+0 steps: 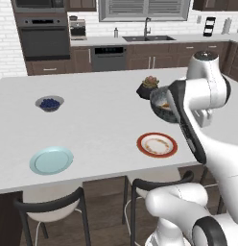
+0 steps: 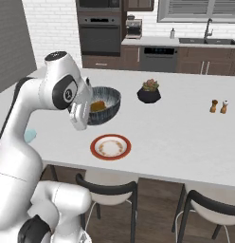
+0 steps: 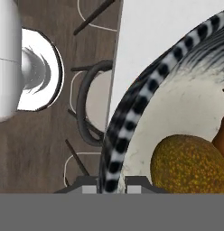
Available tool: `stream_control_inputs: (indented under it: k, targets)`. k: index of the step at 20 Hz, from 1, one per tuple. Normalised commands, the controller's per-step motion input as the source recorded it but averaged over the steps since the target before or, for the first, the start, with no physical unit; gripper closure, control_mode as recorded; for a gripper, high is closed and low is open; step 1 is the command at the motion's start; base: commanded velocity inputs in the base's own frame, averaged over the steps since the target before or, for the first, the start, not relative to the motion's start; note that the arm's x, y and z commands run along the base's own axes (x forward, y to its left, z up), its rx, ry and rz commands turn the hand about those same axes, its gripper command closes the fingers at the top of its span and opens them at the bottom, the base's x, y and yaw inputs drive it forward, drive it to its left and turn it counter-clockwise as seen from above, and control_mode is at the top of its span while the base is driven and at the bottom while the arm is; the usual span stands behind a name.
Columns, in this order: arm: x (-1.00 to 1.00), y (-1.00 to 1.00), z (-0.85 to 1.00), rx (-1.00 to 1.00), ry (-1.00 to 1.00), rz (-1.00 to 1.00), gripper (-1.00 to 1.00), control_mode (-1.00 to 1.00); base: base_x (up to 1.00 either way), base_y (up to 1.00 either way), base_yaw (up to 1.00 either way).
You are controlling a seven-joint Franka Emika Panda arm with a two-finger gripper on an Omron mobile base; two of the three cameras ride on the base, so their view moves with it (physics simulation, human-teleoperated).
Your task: Pick the chicken drumstick and avocado from their plates and place them in the bowl. Then put the bowl in the fridge.
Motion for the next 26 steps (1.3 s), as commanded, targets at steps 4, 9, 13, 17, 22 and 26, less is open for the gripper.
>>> stream_control_inputs:
  k: [4, 9, 13, 17, 22, 26]
  targets:
    - [-0.45, 0.54, 0.25, 0.03, 0.09, 0.09, 1.00, -1.00, 0.00, 0.00, 0.00]
    - [-0.76, -0.03, 0.19, 0.03, 0.05, -0.05, 1.00, -1.00, 0.00, 0.00, 0.00]
    - [-0.76, -0.08, 0.26, 0.04, 0.02, -0.15, 1.00, -1.00, 0.00, 0.00, 0.00]
    - [-0.74, -0.11, 0.16, 0.07, 0.00, -0.08, 1.00, -1.00, 0.00, 0.00, 0.00]
    - [-0.17, 0.09, 0.00, 0.00, 0.07, 0.03, 1.00, -1.00, 0.00, 0.00, 0.00]
    - [0.00, 0.27, -0.03, -0.02, 0.11, 0.00, 1.00, -1.00, 0.00, 0.00, 0.00]
